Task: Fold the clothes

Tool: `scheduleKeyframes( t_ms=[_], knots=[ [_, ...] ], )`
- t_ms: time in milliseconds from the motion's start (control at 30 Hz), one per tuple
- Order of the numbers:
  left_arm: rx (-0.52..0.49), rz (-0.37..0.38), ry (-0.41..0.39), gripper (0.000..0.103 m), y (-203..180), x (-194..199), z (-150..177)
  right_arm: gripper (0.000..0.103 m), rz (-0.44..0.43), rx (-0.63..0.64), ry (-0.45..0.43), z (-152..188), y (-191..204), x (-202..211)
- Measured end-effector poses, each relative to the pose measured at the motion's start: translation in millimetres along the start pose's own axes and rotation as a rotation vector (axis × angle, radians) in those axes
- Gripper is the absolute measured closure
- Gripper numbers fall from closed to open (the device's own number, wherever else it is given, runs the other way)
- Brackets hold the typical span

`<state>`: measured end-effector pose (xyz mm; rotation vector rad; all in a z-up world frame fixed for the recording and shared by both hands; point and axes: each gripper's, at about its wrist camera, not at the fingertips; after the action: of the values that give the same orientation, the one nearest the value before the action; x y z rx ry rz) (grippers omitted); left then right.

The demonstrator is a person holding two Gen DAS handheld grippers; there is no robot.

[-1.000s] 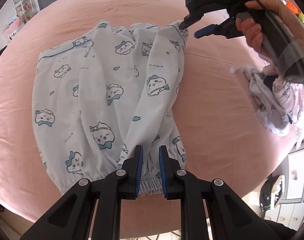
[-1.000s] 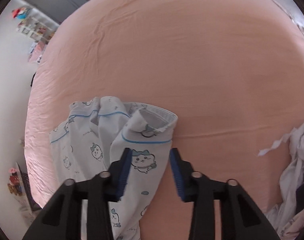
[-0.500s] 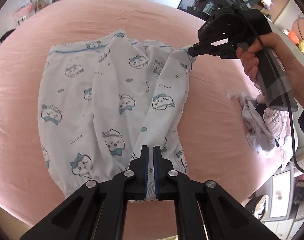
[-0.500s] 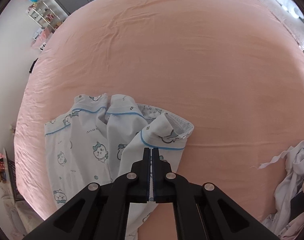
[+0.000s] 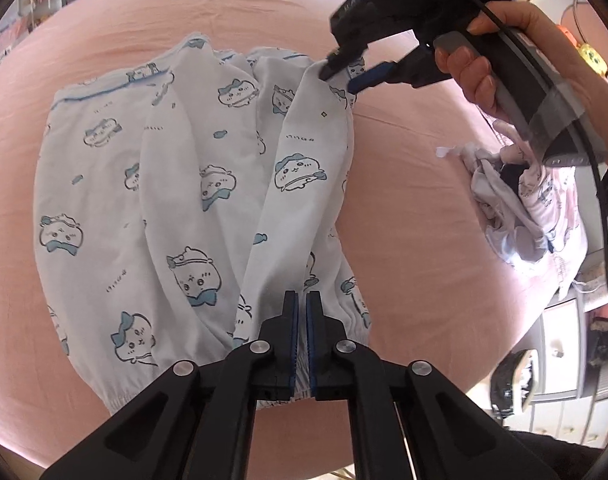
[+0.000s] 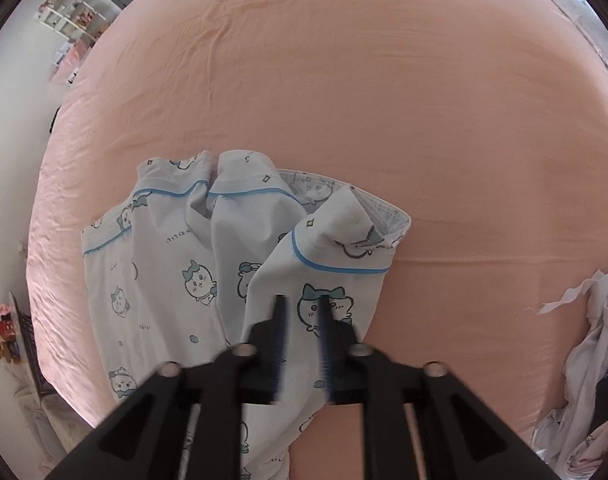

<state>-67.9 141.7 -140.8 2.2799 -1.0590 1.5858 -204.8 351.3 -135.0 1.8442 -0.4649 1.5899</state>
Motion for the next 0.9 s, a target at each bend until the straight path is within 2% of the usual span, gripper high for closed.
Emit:
scheduleKeyframes(
  t_ms=[33, 67, 133, 233, 267, 300, 367, 433, 467, 600, 667, 733, 767, 800, 833, 867, 900],
  knots=[
    [0.003, -0.003, 0.000, 0.098, 1, 1, -1, 0.058, -0.005, -0.004, -0.005, 0, -1, 2],
    [-0.002, -0.030, 0.002, 0.097, 2, 2, -2, 0.054, -0.018, -0.010, -0.007, 0, -1, 3],
    [-0.016, -0.066, 0.009, 0.091, 3, 7, -1, 0.054, -0.027, -0.014, -0.004, 0, -2, 5],
    [-0.006, -0.047, -0.006, 0.072, 4, 11, -6, 0.053, -0.027, -0.017, -0.001, -3, -4, 9],
    [0.002, -0.032, -0.018, 0.059, 4, 13, -7, 0.053, -0.036, -0.020, 0.001, -2, -5, 11],
    [0.013, -0.004, -0.038, 0.036, 6, 18, -9, 0.053, -0.044, -0.023, 0.003, -1, -7, 12],
    [0.022, 0.038, -0.071, 0.006, 8, 24, -13, 0.053, -0.043, -0.026, 0.006, 1, -10, 11],
    [0.002, 0.077, -0.071, 0.005, 7, 23, -19, 0.053, -0.041, -0.027, 0.009, -1, -11, 8],
    [-0.016, 0.070, -0.057, 0.005, 5, 17, -23, 0.053, -0.041, -0.027, 0.011, -1, -12, 7],
    [-0.114, -0.041, 0.014, 0.005, -6, -3, -31, 0.053, -0.043, -0.035, 0.007, -1, -18, 10],
    [-0.148, -0.067, 0.033, 0.005, -11, -12, -30, 0.053, -0.049, -0.042, 0.006, -2, -22, 13],
    [-0.135, -0.062, 0.062, 0.006, -10, -18, -28, 0.053, -0.054, -0.045, 0.005, -4, -27, 17],
    [-0.120, -0.053, 0.072, 0.009, -8, -20, -27, 0.053, -0.052, -0.043, 0.006, -4, -29, 18],
    [-0.104, -0.045, 0.082, 0.023, -7, -21, -26, 0.053, -0.046, -0.045, 0.007, -5, -32, 18],
    [-0.095, -0.038, 0.089, 0.031, -6, -22, -25, 0.053, -0.041, -0.050, 0.007, -6, -34, 18],
    [-0.099, -0.032, 0.087, 0.047, -7, -21, -24, 0.053, -0.040, -0.058, 0.007, -6, -38, 18],
    [-0.102, -0.025, 0.086, 0.059, -8, -20, -24, 0.053, -0.041, -0.067, 0.011, -7, -41, 17]
  ],
)
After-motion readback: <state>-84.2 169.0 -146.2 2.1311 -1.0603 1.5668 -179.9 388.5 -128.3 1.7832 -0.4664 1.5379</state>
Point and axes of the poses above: each gripper's, at about its wrist camera, not at the fingertips, and x roughly against the way its jaws point, y to its left, z to its underside, and after that the axes turned 10 degrees about -x, right-handed
